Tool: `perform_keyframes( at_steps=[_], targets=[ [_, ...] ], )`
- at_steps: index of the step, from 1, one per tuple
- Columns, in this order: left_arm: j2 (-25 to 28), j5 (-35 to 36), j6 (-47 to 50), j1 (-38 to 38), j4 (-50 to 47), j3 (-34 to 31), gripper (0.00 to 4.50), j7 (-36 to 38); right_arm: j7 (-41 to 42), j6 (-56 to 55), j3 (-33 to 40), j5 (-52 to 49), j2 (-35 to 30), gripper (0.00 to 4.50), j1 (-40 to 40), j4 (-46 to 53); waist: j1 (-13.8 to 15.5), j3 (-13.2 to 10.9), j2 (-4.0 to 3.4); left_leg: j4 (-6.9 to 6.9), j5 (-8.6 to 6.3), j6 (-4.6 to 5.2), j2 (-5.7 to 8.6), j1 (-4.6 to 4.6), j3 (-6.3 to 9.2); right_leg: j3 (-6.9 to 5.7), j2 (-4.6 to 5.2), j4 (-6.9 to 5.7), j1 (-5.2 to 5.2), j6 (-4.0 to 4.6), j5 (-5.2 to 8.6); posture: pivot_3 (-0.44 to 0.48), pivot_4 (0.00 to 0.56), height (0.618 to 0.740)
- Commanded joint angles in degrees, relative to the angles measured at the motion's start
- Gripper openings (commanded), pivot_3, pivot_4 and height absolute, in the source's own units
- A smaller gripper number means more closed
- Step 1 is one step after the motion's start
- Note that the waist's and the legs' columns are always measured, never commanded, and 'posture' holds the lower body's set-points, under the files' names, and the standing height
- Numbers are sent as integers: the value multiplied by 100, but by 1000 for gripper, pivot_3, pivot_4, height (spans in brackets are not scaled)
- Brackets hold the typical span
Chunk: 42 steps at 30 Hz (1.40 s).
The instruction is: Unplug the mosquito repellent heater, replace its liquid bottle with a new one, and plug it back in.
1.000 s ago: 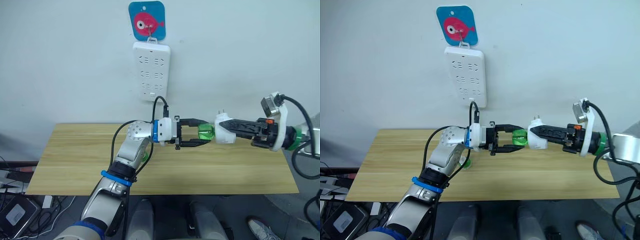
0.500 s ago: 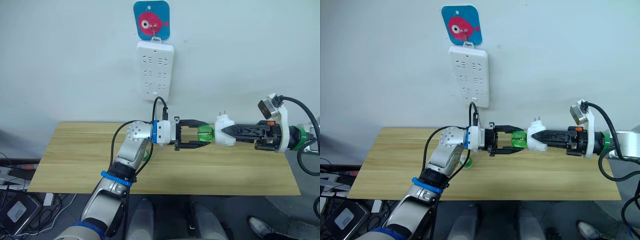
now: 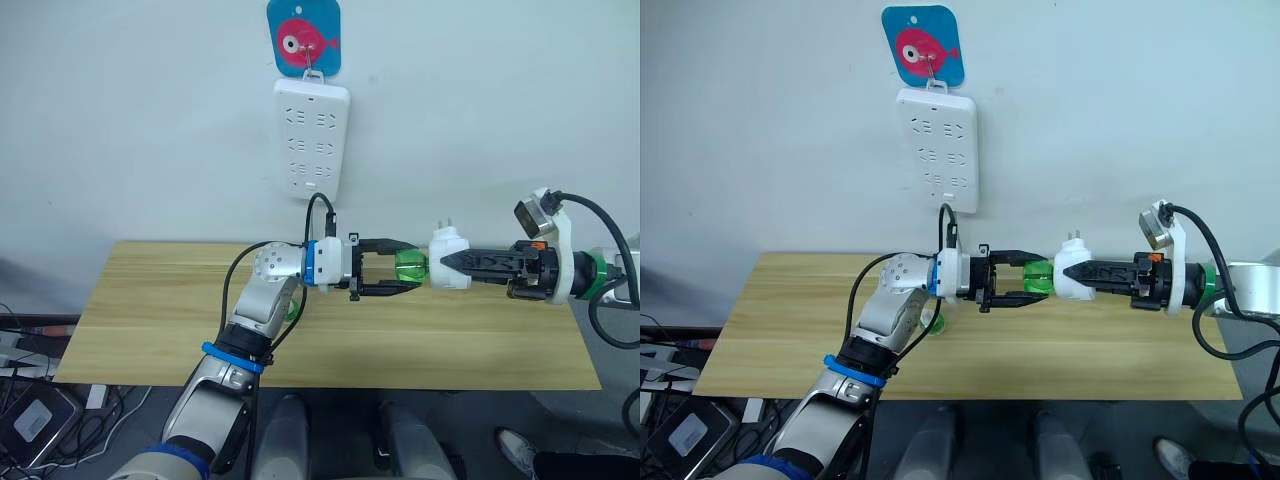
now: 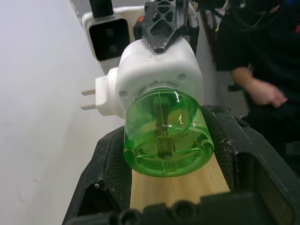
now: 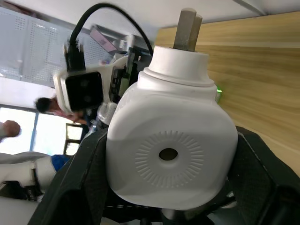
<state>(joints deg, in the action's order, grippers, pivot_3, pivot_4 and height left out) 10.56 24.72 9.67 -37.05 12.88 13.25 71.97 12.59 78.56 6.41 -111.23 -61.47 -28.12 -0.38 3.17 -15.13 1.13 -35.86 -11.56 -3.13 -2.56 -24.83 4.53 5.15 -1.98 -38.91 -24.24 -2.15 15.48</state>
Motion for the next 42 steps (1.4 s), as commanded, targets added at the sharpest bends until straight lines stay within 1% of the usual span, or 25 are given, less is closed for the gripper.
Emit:
perform_keyframes(
  at_steps=[1,2,3,4,6,8,9,11,13,17,18,19,20,22,23,25,26,28,30,33,34,38,42],
  targets=[
    [359,1784,4177,-686,-346,-354,2264,-390,247,31,-42,-177,-236,3064,-22,576,-32,-38,19,-1,0,0,-3,-2,9,-8,-3,-2,-2,-3,2,235,265,740],
    [424,2168,5063,-895,-97,-509,2264,-379,332,23,-51,-177,-279,3064,-29,621,-44,-47,18,-3,0,0,-9,-4,16,-15,-9,-3,-2,-3,2,235,265,740],
    [453,2436,5750,-1098,222,-662,2264,-369,396,16,-66,-177,-315,3064,-44,645,-50,-51,15,-3,0,0,-9,-4,19,-17,-11,-3,-2,-3,2,232,264,740],
    [454,2660,6328,-1277,534,-828,2264,-370,446,1,-84,-177,-341,3064,-61,666,-65,-53,13,-3,0,0,-7,-4,18,-17,-11,-3,-1,-4,2,232,264,740],
    [295,2874,7068,-1629,1297,-1271,2264,-617,495,-39,-137,-177,-373,3064,-106,657,-96,-54,14,-1,0,0,-6,-4,16,-17,-10,0,-1,-7,5,224,265,740],
    [316,2771,7035,-1596,1287,-1085,3013,-442,509,-101,-197,-177,-383,3064,-151,644,-135,-57,20,0,0,1,-4,-5,14,-17,-8,3,-1,-10,7,220,265,740],
    [326,2736,6930,-1536,1200,-1013,3267,-338,517,-129,-221,-177,-388,3064,-165,641,-145,-59,23,2,-1,0,-4,-6,15,-17,-7,4,-2,-10,7,220,265,740],
    [294,2704,6869,-1526,1228,-1014,3979,-319,539,-173,-256,-177,-413,3064,-172,639,-147,-62,21,9,0,-1,-5,-5,15,-18,-5,3,-3,-11,7,215,265,740],
    [257,2678,6817,-1556,1296,-1074,4491,-367,557,-196,-273,-177,-455,3064,-164,684,-143,-63,21,10,0,-1,-4,-5,14,-19,-1,1,-4,-11,7,214,266,740],
    [302,2480,6361,-1642,1427,-1194,4491,-387,637,-232,-232,-177,-431,3064,-160,605,-144,-63,22,7,1,-2,-3,-5,12,-18,1,1,-4,-11,7,213,263,740],
    [337,2371,6085,-1648,1408,-1216,4491,-356,635,-243,-218,-177,-428,3064,-158,576,-145,-63,22,6,1,-2,-3,-5,12,-17,1,0,-4,-11,7,213,263,740],
    [405,2234,5725,-1643,1309,-1220,4491,-290,614,-262,-194,-177,-406,3064,-154,499,-144,-63,22,5,1,-2,-3,-5,12,-17,1,0,-4,-11,7,211,263,740],
    [567,2028,5221,-1564,980,-1135,4491,-107,611,-269,-153,-177,-385,3064,-152,385,-145,-64,23,5,1,-2,-3,-5,11,-16,2,0,-3,-11,7,211,263,740],
    [933,1275,3372,-1088,-86,-880,4491,380,637,-235,-27,-177,-329,3064,-194,6,-163,-73,28,6,1,-3,-4,-4,5,-10,2,0,-5,-10,7,220,265,740],
    [956,954,2566,-885,-389,-837,4491,387,663,-193,27,-177,-297,3064,-236,-179,-166,-75,27,7,1,-3,-5,-3,0,-6,2,1,-5,-10,6,226,265,740],
    [916,362,1046,-557,-601,-757,4491,381,672,-93,104,-177,-238,3064,-364,-524,-110,-76,26,15,2,-5,-3,4,-9,1,13,1,-4,18,-9,229,265,740],
    [859,18,29,-393,-587,-736,4491,400,636,-63,131,-177,-226,3064,-424,-659,-61,-77,24,14,1,-5,-2,3,-10,-1,14,3,-4,19,-10,233,265,740],
    [647,-605,-2077,-211,-304,-828,4491,211,534,-22,125,-177,-276,3064,-484,-767,37,-84,23,12,1,-4,1,2,-12,2,15,7,-4,20,-11,233,265,740],
    [553,-985,-3356,-143,17,-855,4491,35,529,55,125,-177,-287,3064,-536,-845,142,-85,23,8,1,-4,1,-1,-14,3,15,9,-5,21,-12,247,262,740],
    [454,-1326,-5736,-30,561,-703,4491,122,544,140,112,-177,-199,3064,-642,-936,216,-85,23,5,0,-2,3,-2,-17,9,15,9,-5,21,-12,248,261,740],
    [421,-1376,-6277,-24,736,-625,4491,118,540,152,100,-177,-163,3064,-668,-923,256,-85,23,4,0,-2,4,-2,-20,13,15,10,-5,20,-12,248,261,740],
    [102,-2189,-7887,-551,1704,-670,4491,-765,526,194,41,-177,-19,3064,-753,-816,358,-85,23,-7,-1,-1,5,-5,-31,28,15,14,-6,7,-20,247,258,740],
    [-44,-2944,-8509,-959,2467,-666,4491,-1574,518,225,28,-177,71,3064,-834,-759,447,-85,24,-17,-1,-1,7,-7,-32,33,13,14,-4,-1,-27,245,252,740]
  ],
)
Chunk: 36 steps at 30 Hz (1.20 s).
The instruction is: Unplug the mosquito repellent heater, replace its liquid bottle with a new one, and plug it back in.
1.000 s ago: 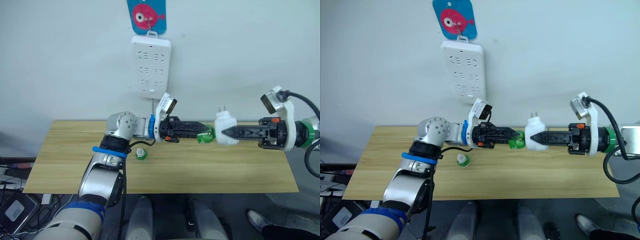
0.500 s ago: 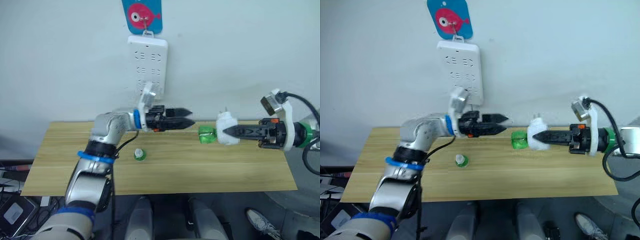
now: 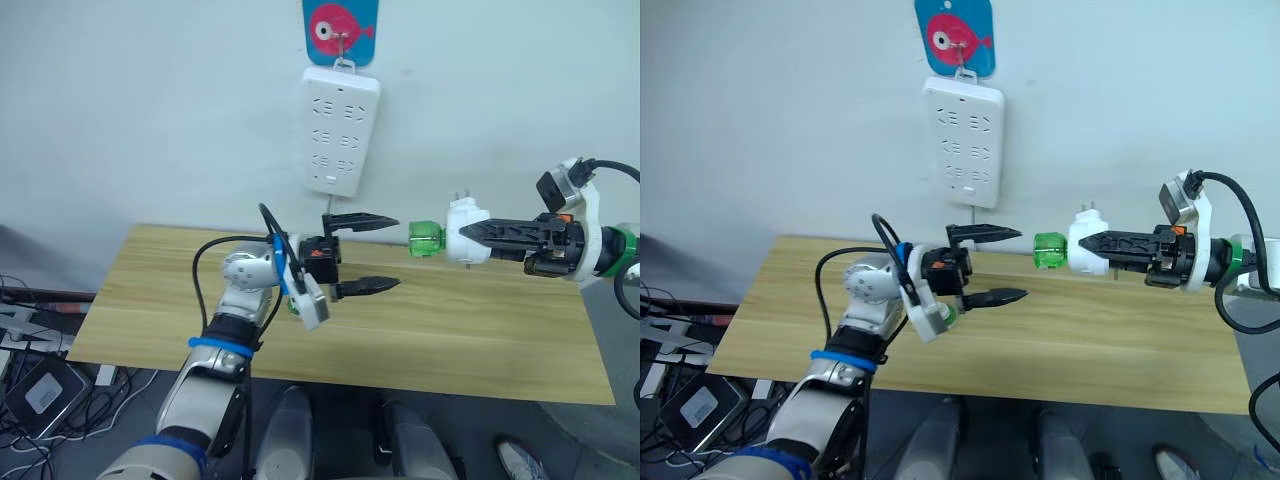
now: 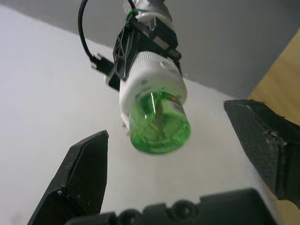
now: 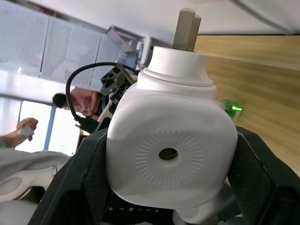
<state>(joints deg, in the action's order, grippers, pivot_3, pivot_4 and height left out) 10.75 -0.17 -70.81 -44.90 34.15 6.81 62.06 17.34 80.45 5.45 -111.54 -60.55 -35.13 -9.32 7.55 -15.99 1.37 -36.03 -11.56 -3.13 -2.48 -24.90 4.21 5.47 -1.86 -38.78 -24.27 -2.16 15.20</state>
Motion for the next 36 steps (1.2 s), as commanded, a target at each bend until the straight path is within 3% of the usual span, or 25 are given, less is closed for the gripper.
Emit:
perform_keyframes(
  at_steps=[1,12,16,21,26,27,28,30,32,36],
  targets=[
    [-66,-597,-598,-245,465,6,4491,-762,48,44,127,-146,-13,3064,-138,146,15,0,0,-1,0,0,2,0,-2,3,0,0,1,-2,-1,241,249,740],
    [21,-1776,-917,-653,1020,347,4491,-2330,194,63,178,-146,-20,3064,-35,389,11,0,0,-2,0,0,0,2,-2,2,0,-11,-1,-3,-4,223,246,740],
    [117,-1997,-943,-736,1075,498,3689,-2741,227,47,168,-146,-57,3064,6,444,6,0,0,-2,0,0,0,2,-2,1,0,-11,0,-3,-4,221,247,740],
    [283,-1959,-1052,-771,1058,774,2242,-3080,205,24,150,-146,-48,3064,-10,407,0,0,0,-2,0,0,0,2,-2,0,0,-13,0,-3,-4,220,250,740],
    [411,-1915,-1070,-801,1008,995,2244,-3313,178,20,130,-146,-32,3064,-46,351,0,0,0,-2,0,0,-1,3,-1,0,0,-15,0,-2,-5,222,251,740],
    [443,-1716,-1045,-799,1031,1152,2244,-3268,164,16,123,-146,-31,3064,-53,342,0,0,0,-2,0,0,-1,3,-1,0,0,-16,0,-2,-5,225,251,740],
    [492,-981,-725,-687,895,1540,2244,-2866,159,16,117,-146,-37,3064,-54,341,-1,0,0,-3,0,0,-1,3,-1,0,0,-16,0,-2,-5,225,251,740],
    [442,1290,1380,-209,-180,1888,2244,-1377,176,40,103,-146,-81,3064,-47,341,-26,1,-3,-2,0,0,-1,4,-1,0,0,-17,0,-2,-5,221,252,740],
    [587,2859,3658,66,-1470,1919,2244,-523,266,101,91,-146,-220,3064,18,460,-58,-1,-2,-2,1,-1,-3,4,-2,0,3,-20,1,-1,-5,219,252,740],
    [1287,5003,7906,188,-3176,1767,2244,-311,707,254,117,-146,-502,3064,187,764,-140,-2,-4,-3,1,-1,-15,-2,38,-41,-9,-25,0,1,-3,220,255,740]
  ],
)
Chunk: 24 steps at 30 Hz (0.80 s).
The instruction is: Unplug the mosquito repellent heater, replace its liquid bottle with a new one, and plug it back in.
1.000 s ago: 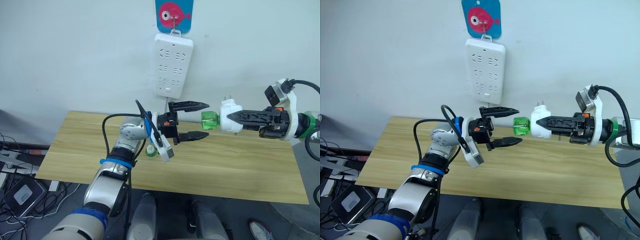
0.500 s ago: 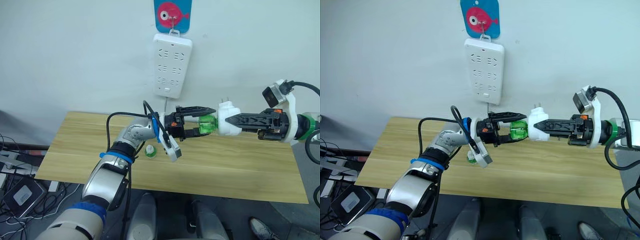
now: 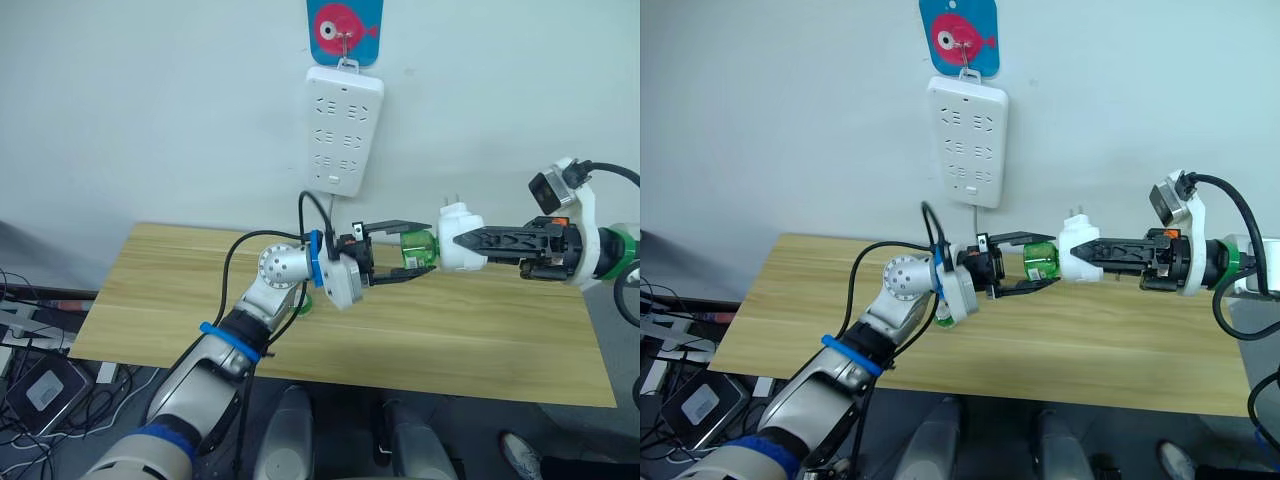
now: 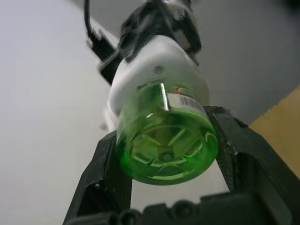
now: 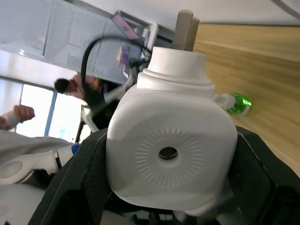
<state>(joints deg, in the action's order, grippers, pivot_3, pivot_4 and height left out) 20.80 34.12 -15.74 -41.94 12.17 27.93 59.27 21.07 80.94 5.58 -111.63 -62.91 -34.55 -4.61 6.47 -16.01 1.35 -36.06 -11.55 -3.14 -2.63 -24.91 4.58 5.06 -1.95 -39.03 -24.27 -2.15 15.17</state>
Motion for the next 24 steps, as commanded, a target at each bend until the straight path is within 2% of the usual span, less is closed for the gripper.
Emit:
perform_keyframes(
  at_steps=[1,3,5,8,10,12,14,19,23,24],
  targets=[
    [408,2023,3270,-127,-1133,-424,2244,-74,425,214,99,-137,-335,3064,179,367,-51,2,-5,1,0,0,-1,5,7,-6,-1,0,8,-1,1,220,255,740],
    [487,2999,4970,-281,-977,-706,2244,-421,550,182,77,-137,-471,3064,304,547,-115,1,-3,1,0,1,-1,11,11,-12,-3,0,15,-7,9,221,251,740],
    [460,3749,6614,-542,-394,-906,2244,-622,521,75,23,-137,-545,3064,401,646,-171,0,-1,-4,0,1,2,11,12,-14,-2,1,18,-26,20,222,253,740],
    [207,4345,8113,-842,593,-1268,2244,-938,410,-81,-48,-137,-540,3064,432,627,-246,-1,0,-9,0,1,8,9,6,-7,-1,3,18,-28,21,222,253,740],
    [32,4404,8706,-982,1074,-1459,2244,-1015,355,-148,-89,-137,-523,3064,420,585,-314,-1,1,-10,0,1,9,9,6,-7,-1,3,18,-28,21,218,254,740],
    [-49,4232,8959,-995,1102,-1577,2244,-891,355,-180,-105,-137,-529,3064,419,580,-367,-1,1,-7,0,1,10,8,6,-8,-2,3,16,-28,21,211,256,740],
    [-165,4138,9054,-1000,1115,-1766,2974,-869,356,-220,-108,-137,-517,3064,413,568,-406,-1,1,-2,0,1,8,8,3,-5,-2,2,12,-27,21,211,256,740],
    [-365,3818,9129,-1023,1145,-2231,4466,-870,390,-227,-57,-137,-510,3064,433,521,-433,-1,0,3,0,0,4,8,6,-10,-2,0,9,-1,6,203,258,740],
    [-348,3262,8743,-1047,1337,-2526,4466,-737,468,-218,31,-137,-517,3064,503,467,-431,-1,1,0,1,-1,13,6,1,-4,6,4,11,-3,7,203,258,740],
    [-248,3017,8422,-986,1199,-2517,4466,-499,460,-230,57,-137,-518,3064,535,439,-430,-1,1,-1,1,-1,14,6,0,-2,6,4,11,-3,7,197,260,740]
  ],
)
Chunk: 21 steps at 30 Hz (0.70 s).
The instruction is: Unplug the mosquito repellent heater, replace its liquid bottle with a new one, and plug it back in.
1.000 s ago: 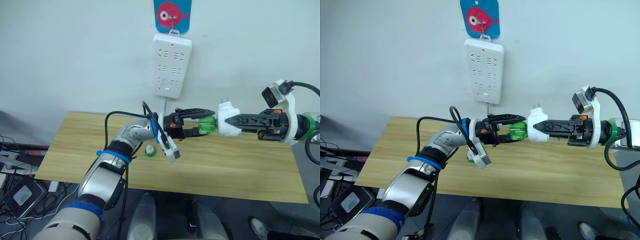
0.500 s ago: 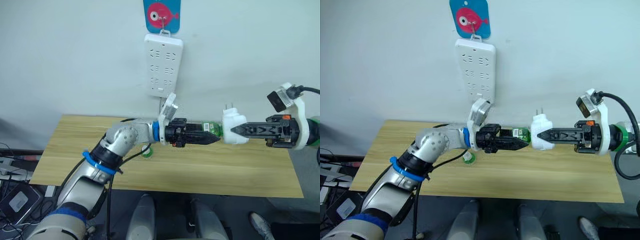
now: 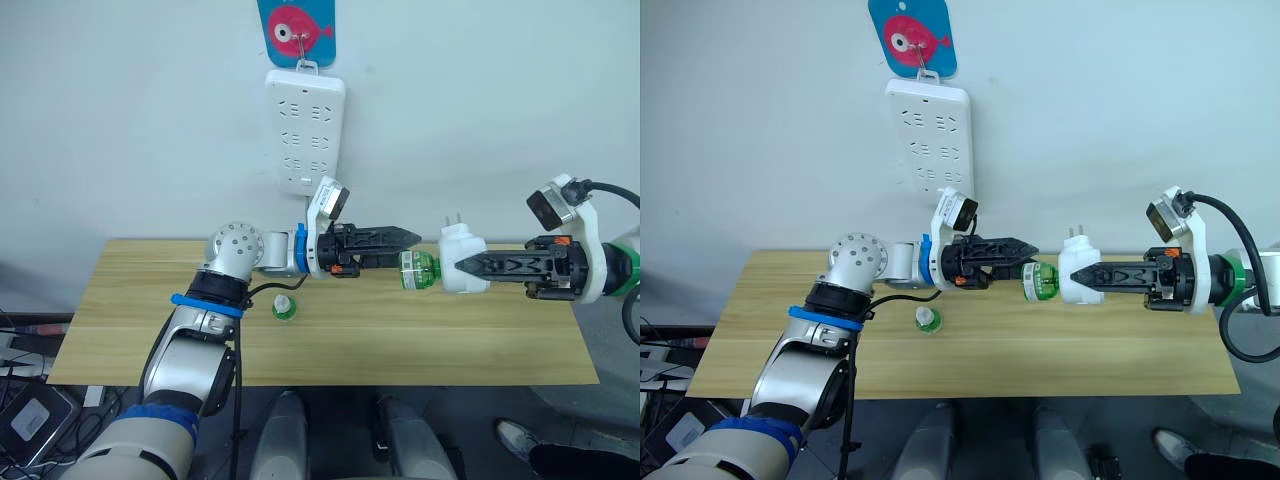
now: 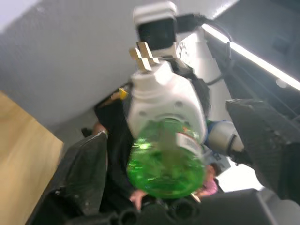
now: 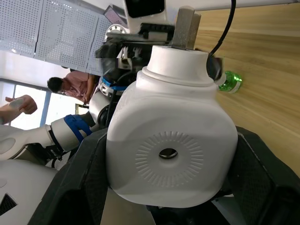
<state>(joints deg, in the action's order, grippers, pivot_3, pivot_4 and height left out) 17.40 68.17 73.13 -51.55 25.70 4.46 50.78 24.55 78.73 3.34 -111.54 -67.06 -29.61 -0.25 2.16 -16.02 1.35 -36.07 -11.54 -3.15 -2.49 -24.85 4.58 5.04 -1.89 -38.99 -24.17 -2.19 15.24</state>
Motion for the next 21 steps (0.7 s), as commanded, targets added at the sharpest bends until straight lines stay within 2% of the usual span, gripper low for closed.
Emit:
perform_keyframes(
  at_steps=[1,3,6,7,9,10,13,17,21],
  targets=[
    [393,-1055,-1373,196,-709,150,4466,893,61,-34,318,-146,-110,3064,87,-81,-3,0,0,0,0,0,0,0,0,0,0,0,0,0,0,197,260,740],
    [822,-2065,-2930,623,-1726,547,4466,1755,38,-29,387,-146,-105,3064,115,-300,-38,0,0,3,0,-1,-3,2,-5,4,0,1,0,3,-2,200,261,740],
    [878,-2900,-4448,978,-2148,699,4466,2243,-6,-15,444,-146,-77,3064,84,-474,-5,-2,-5,12,1,-2,-6,6,-15,13,2,1,-3,8,-4,213,263,740],
    [823,-3617,-5957,1138,-2003,835,4466,2450,-40,-16,474,-146,-56,3064,78,-560,40,-2,-5,11,1,-2,-6,6,-14,11,2,1,-3,8,-4,221,264,740],
    [712,-4545,-7994,1309,-1660,990,4466,2748,-84,-3,512,-146,-27,3064,71,-662,126,-2,-6,8,1,-2,-3,7,-16,13,3,6,0,9,-4,221,264,740],
    [471,-5025,-9293,1268,-1195,869,4466,2408,-87,10,520,-146,-13,3064,80,-666,164,-2,-6,7,1,-2,-3,5,-18,16,3,10,0,9,-4,231,263,740],
    [-16,-5803,-12074,1037,-133,577,4466,1788,-97,38,498,-146,37,3064,72,-641,281,-2,-5,-3,0,-1,0,4,-32,37,6,12,-3,9,-7,231,263,740],
    [-282,-6507,-14254,797,756,456,4466,1137,-104,69,460,-146,114,3064,-18,-600,381,-3,-4,-5,0,0,5,-1,-44,50,10,18,-3,1,-11,228,259,740],
    [-410,-7146,-15285,540,1355,425,4466,490,-107,92,455,-146,174,3064,-53,-545,405,-2,-4,-4,-1,1,4,0,-45,50,11,15,-4,-1,-13,221,258,740]
  ],
)
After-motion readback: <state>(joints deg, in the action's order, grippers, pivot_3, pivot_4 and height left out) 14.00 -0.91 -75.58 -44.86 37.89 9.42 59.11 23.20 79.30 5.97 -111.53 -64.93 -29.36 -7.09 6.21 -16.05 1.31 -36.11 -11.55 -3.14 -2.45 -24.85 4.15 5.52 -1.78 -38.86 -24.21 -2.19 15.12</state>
